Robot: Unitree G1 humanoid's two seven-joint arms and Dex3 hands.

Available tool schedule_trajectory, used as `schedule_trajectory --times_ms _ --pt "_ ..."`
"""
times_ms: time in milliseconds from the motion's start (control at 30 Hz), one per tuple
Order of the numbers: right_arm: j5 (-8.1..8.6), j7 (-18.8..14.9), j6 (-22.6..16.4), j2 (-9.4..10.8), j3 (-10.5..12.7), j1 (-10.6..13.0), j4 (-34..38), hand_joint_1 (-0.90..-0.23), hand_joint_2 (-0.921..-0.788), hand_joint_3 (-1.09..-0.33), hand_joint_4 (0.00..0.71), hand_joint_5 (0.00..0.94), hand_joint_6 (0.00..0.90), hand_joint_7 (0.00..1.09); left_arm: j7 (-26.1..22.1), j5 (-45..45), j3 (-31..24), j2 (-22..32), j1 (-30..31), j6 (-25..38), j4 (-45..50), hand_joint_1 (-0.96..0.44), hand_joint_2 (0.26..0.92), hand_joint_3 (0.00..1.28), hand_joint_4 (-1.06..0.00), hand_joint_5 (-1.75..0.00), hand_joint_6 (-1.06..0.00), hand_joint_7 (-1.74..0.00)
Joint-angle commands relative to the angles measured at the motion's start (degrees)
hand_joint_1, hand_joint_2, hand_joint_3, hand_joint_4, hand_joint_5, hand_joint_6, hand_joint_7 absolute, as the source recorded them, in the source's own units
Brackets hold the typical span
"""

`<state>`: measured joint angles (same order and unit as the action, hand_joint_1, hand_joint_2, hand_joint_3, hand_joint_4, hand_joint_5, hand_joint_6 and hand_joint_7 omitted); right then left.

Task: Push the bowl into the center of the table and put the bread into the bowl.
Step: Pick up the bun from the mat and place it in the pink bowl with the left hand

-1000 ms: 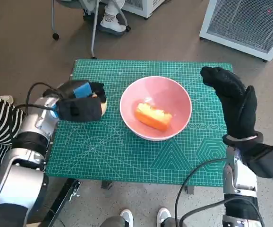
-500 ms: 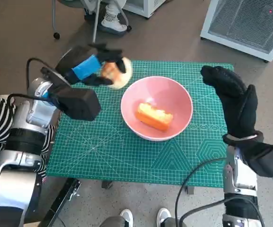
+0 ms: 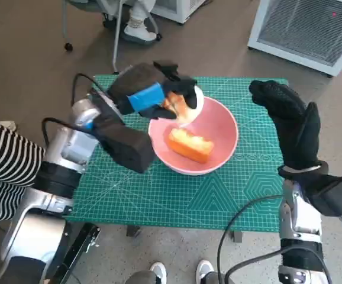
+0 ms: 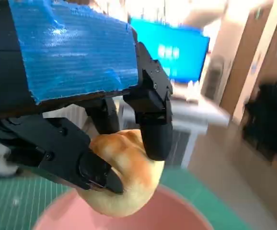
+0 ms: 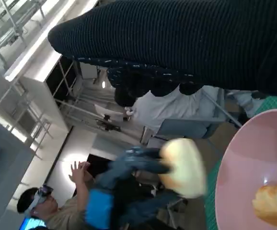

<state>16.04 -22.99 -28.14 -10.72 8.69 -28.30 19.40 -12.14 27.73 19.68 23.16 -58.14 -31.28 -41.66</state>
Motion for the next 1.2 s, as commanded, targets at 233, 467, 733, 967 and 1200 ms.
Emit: schedule_trajectory --times_ms 233,467,733,967,1200 --pt "0.55 -0.7 0.9 -0.4 0.5 1.0 -0.4 -0.752 -0.921 -0.734 0.19 0.003 0.002 0.57 -4.4 0.6 1.6 -2.5 -2.5 1.0 -4.0 -0.17 0.921 0.19 -0.56 -0.89 -0.5 -1.36" --pt "-0.48 0.2 0.4 -0.8 0.8 1.3 -1.2 -0.752 -0.921 -0.733 0.192 0.003 0.004 0.57 -7.7 0.4 1.9 -1.8 -2.3 2.0 -3.8 -0.2 0.882 0.06 -0.35 -0.1 -0.38 -0.4" --pt "-1.34 1.4 0.5 -1.1 1.2 1.2 -2.5 -0.748 -0.921 -0.732 0.192 0.003 0.004 0.56 -11.1 -8.3 -3.8 -2.7 -0.2 2.1 -1.1 -0.38 0.899 0.02 -0.17 0.0 -0.31 -0.16" --pt "-1.78 2.8 1.3 -1.1 1.2 0.7 -4.2 -0.746 -0.921 -0.735 0.192 0.002 0.011 0.57 -6.6 -16.5 -10.8 -4.4 2.5 -4.7 -2.2 -0.56 0.917 0.07 -0.15 0.0 -0.31 -0.13" --pt "-2.39 4.1 2.2 -1.2 0.9 -0.2 -6.3 -0.747 -0.921 -0.742 0.182 0.0 0.01 0.57 -8.5 -28.2 -17.5 -7.6 5.4 -6.5 -0.2 -0.69 0.921 0.36 -0.18 -0.01 -0.27 -0.09"
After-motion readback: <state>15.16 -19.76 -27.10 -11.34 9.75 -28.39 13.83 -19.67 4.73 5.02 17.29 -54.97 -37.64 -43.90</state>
